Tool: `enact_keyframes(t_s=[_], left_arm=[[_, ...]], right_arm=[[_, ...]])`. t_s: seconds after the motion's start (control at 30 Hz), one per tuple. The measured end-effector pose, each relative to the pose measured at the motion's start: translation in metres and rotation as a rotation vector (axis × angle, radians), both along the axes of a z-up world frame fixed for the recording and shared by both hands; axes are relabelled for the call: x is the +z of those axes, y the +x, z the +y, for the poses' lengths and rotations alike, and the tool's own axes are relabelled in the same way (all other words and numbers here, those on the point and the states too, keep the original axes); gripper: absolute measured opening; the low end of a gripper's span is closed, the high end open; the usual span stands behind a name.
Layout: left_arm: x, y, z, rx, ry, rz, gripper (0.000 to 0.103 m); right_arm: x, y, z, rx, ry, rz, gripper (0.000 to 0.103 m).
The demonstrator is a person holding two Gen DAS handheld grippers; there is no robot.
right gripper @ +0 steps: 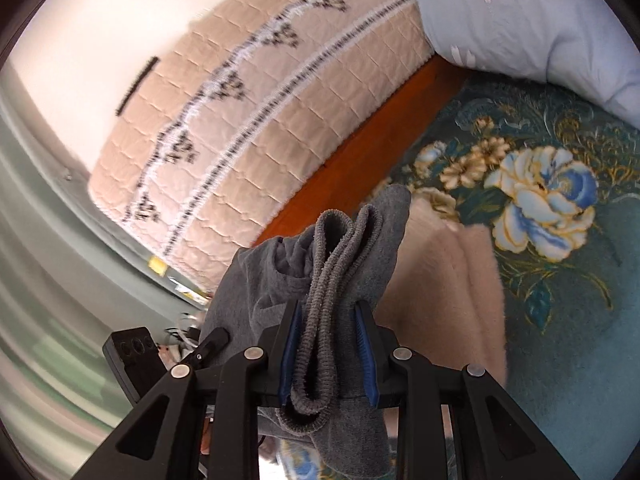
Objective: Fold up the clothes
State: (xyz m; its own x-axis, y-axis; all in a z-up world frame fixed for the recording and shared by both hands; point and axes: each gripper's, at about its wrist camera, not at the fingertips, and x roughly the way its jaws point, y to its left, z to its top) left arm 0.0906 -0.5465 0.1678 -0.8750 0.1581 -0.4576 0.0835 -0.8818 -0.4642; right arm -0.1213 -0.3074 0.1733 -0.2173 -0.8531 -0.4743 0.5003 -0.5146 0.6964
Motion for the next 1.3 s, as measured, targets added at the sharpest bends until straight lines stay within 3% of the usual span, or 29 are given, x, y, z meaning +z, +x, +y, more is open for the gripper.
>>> enact_keyframes(t_s=[0.13,0.27,0.43,0.53,0.67,0.77,0.93,1.03,1.13,1.3], left_arm=[[-0.029,-0.01,-0.014,0.023,0.063,-0.06,0.027],[-0.042,-0.009,-0.025,0.028,0.142,-0.054,0.029],[-0.04,-0.015,-0.017,0.044,0.059,-0.082,0.031],[-0.039,-0.013,-0.021,0.047,0.086,-0.093,0.033],[-0.034,-0.002,-0.021,0.101,0.084,-0.137,0.049],[-0.027,0.006,-0.022,0.137,0.097,-0.16,0.049],[0.009,0.024,-0.012,0.202,0.016,-0.084,0.049],[0.022,0.021,0.01,0.099,-0.037,-0.067,0.049],[0.014,0.019,0.027,0.04,-0.069,-0.098,0.049],[-0.009,0.024,0.028,0.024,-0.057,-0.11,0.049]], right_arm=[[-0.036,-0.013,-0.001,-0.036,0.048,-0.047,0.029],[-0.062,-0.023,0.011,-0.056,0.044,-0.1,0.029],[-0.074,-0.025,0.016,-0.075,0.025,-0.139,0.032],[-0.072,-0.025,0.019,-0.08,0.021,-0.168,0.035],[-0.059,-0.025,0.029,-0.126,0.063,-0.151,0.041],[-0.047,-0.026,0.041,-0.178,0.098,-0.138,0.042],[-0.018,-0.025,0.051,-0.274,0.177,-0.09,0.042],[0.002,-0.018,0.034,-0.233,0.169,-0.02,0.042],[0.02,-0.006,-0.01,-0.091,0.212,0.076,0.042],[0.015,0.017,-0.077,0.117,0.318,0.175,0.042]])
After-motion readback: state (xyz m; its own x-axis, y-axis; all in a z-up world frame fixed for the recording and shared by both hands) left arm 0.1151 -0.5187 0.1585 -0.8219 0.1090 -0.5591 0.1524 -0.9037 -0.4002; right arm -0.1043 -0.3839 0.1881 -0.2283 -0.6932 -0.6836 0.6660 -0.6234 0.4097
